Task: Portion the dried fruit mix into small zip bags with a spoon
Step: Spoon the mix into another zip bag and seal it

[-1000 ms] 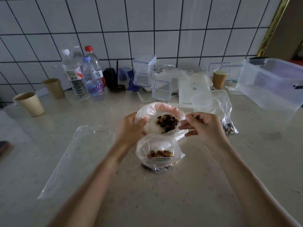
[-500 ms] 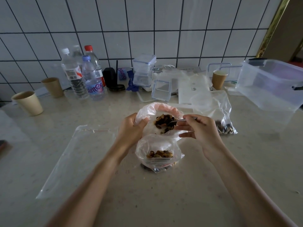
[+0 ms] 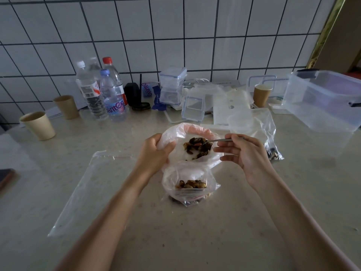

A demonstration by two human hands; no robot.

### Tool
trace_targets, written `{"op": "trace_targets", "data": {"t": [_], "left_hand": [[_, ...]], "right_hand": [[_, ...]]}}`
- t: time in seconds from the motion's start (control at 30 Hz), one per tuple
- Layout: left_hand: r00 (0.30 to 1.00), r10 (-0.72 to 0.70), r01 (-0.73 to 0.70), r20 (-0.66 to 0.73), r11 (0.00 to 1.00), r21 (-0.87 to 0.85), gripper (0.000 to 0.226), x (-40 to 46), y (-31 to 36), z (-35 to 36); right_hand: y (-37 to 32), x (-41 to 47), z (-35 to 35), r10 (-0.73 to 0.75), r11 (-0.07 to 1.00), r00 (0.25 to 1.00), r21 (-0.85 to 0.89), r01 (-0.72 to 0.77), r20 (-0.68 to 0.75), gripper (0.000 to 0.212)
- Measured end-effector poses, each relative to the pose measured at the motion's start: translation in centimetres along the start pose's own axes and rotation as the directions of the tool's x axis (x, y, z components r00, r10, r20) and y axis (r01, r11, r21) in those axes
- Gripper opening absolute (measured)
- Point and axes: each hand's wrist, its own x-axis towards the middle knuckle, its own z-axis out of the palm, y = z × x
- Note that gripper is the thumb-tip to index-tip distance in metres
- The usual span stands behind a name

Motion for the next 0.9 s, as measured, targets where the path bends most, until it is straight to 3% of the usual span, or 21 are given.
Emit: {"op": "trace_targets", "data": {"t": [0.13,0.23,0.4,0.57,0.67,0.77,0.9], "left_hand": [[0.999,0.005,-0.011,0.051,0.992,0.123,0.025,-0.1,0.4,-1.3],[0.999,0.037,-0.036,0.000,0.971,0.236,0.044,-0.7,0.6,-2.5],[0.961,0.223,-0.152,-0.165,0.920,0.362,0.022,-4.0,1.4,-3.0],[0.995,0.074,-0.092,0.071,0.951,0.296,0.044,-6.6,2.2,-2.8],[0.996,0.048,-0.068,0.075,0.952,0.298,0.032,-7.0,1.6,-2.3],[0.999,0.034,-0.042,0.042,0.973,0.227,0.017,-6.9,0.7,-1.9],[0.999,0.050,-0.049,-0.005,0.983,0.175,0.017,-6.9,-0.1,-1.8]], "right_hand": [[-0.9,-0.4,-0.1,-0.043,0.998,0.999,0.053,0.041,0.030,0.027],[-1.4,-0.5,0.1,-0.067,0.994,0.995,0.087,0.061,0.073,0.027],[-2.4,-1.0,-0.3,-0.108,0.989,0.982,0.121,0.090,0.154,0.029],[-2.7,-1.4,-0.6,-0.119,0.993,0.961,0.035,0.114,0.248,0.030],[-2.8,-1.7,-0.5,-0.132,0.980,0.939,-0.103,0.172,0.318,0.033],[-2.7,-2.1,-0.2,-0.219,0.896,0.887,-0.275,0.348,0.408,0.031],[-2.8,-2.8,0.3,-0.425,0.659,0.748,-0.392,0.642,0.510,0.026]]}}
